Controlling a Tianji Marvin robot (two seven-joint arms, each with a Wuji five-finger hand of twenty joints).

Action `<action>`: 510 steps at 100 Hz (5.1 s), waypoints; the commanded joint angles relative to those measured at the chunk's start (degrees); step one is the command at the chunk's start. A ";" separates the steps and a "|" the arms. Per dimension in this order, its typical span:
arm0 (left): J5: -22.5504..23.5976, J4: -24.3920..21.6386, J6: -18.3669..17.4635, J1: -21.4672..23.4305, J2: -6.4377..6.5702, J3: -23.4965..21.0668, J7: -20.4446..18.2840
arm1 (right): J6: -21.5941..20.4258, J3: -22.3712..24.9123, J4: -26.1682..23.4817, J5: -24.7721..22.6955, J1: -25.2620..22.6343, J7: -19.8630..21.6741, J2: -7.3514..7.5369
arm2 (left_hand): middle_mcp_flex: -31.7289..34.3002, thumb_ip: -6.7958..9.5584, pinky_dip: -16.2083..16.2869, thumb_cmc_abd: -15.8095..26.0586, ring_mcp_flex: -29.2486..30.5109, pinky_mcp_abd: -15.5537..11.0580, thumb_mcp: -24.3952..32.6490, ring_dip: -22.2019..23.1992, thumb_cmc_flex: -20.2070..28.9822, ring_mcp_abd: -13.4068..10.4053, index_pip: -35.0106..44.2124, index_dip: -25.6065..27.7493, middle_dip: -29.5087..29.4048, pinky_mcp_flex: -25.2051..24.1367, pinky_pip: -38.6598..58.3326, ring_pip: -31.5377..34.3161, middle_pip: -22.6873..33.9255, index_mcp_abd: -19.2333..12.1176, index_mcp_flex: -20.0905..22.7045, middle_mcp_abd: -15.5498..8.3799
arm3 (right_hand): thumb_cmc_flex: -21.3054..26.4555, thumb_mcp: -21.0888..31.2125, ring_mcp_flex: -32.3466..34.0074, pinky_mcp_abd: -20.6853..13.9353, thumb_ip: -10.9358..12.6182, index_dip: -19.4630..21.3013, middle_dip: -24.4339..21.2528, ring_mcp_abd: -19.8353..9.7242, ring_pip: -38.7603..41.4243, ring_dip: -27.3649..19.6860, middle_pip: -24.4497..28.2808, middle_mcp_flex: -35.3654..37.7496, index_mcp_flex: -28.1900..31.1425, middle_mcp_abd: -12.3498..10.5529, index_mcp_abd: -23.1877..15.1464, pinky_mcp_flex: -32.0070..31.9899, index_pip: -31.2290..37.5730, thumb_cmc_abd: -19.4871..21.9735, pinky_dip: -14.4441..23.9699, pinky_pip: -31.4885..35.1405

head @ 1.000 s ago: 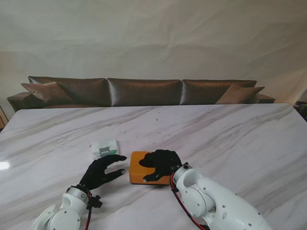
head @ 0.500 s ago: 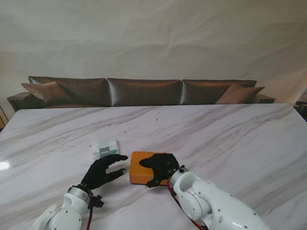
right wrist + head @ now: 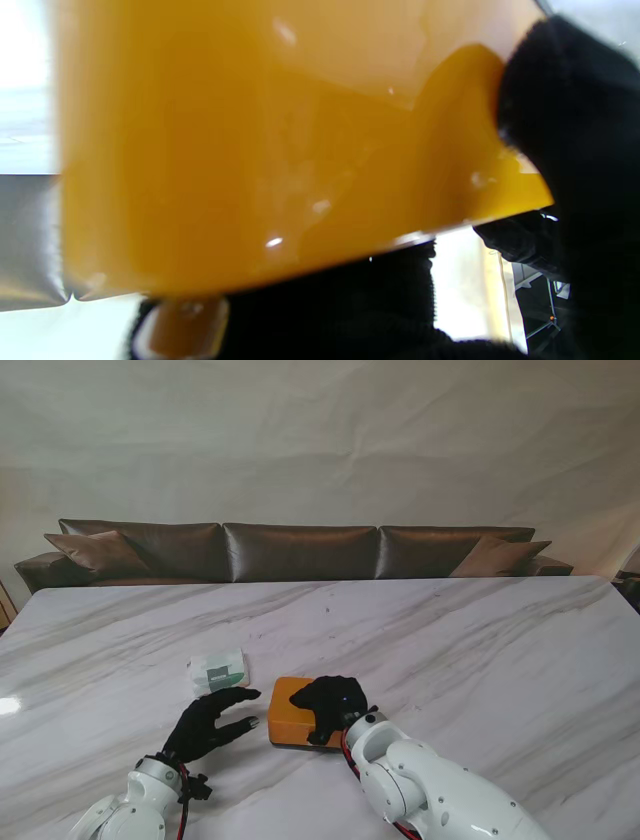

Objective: Refill a tissue box and feed the first sheet

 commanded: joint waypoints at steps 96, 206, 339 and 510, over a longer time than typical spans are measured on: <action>2.22 0.48 0.25 -4.91 0.21 4.90 -1.81 | 8.38 18.67 -15.35 10.02 -17.04 -6.07 -2.58 | -11.98 -7.53 0.39 -14.65 -8.86 -0.24 9.30 -3.81 -5.20 -1.06 -8.16 -3.86 -1.31 -1.97 -14.20 -4.84 -2.19 7.32 -7.24 1.64 | 3.86 6.31 4.44 -9.72 8.81 24.19 12.56 2.77 27.96 12.66 18.17 17.80 16.37 -1.45 -4.99 0.84 21.05 9.14 5.60 14.08; -7.27 8.57 -1.47 -16.33 -1.89 16.75 -2.80 | -5.79 18.52 -7.32 29.33 -22.29 -28.47 -10.17 | -15.39 -11.37 -0.82 -11.97 -11.01 1.67 10.43 -5.64 -12.68 1.76 -15.23 -8.06 -1.79 -3.99 -17.02 -4.86 -2.53 13.66 -7.84 5.61 | 5.65 5.34 4.39 -7.93 9.52 23.58 11.37 4.24 27.86 12.27 18.05 17.76 16.18 0.01 -3.18 0.70 21.39 9.04 5.12 14.30; -43.22 19.84 -11.76 -21.34 -3.58 21.11 -21.61 | -20.16 12.67 -3.79 38.25 -21.45 -31.35 -13.16 | -12.98 -9.08 2.04 -23.46 -5.74 1.01 18.24 -3.52 -5.06 2.33 -0.06 1.59 0.51 -2.47 -15.07 -4.60 1.43 15.63 -18.35 6.23 | 5.63 4.93 4.38 -8.22 9.74 23.57 11.21 4.14 28.10 12.08 18.10 17.75 16.18 0.09 -3.19 0.74 21.42 9.40 5.00 14.43; -44.53 15.02 -10.10 -17.96 -5.43 20.75 -14.03 | -10.50 11.09 3.15 35.31 -16.94 -38.24 -15.76 | 21.43 10.92 28.01 -21.37 35.24 -9.43 41.29 48.49 27.83 -4.44 52.31 50.19 45.27 27.25 27.86 60.33 52.97 -5.94 -8.41 -15.15 | 16.03 6.01 4.33 -5.79 14.92 30.40 11.89 4.56 29.82 13.04 23.09 17.97 21.47 3.54 -1.81 0.63 22.73 6.50 5.46 15.14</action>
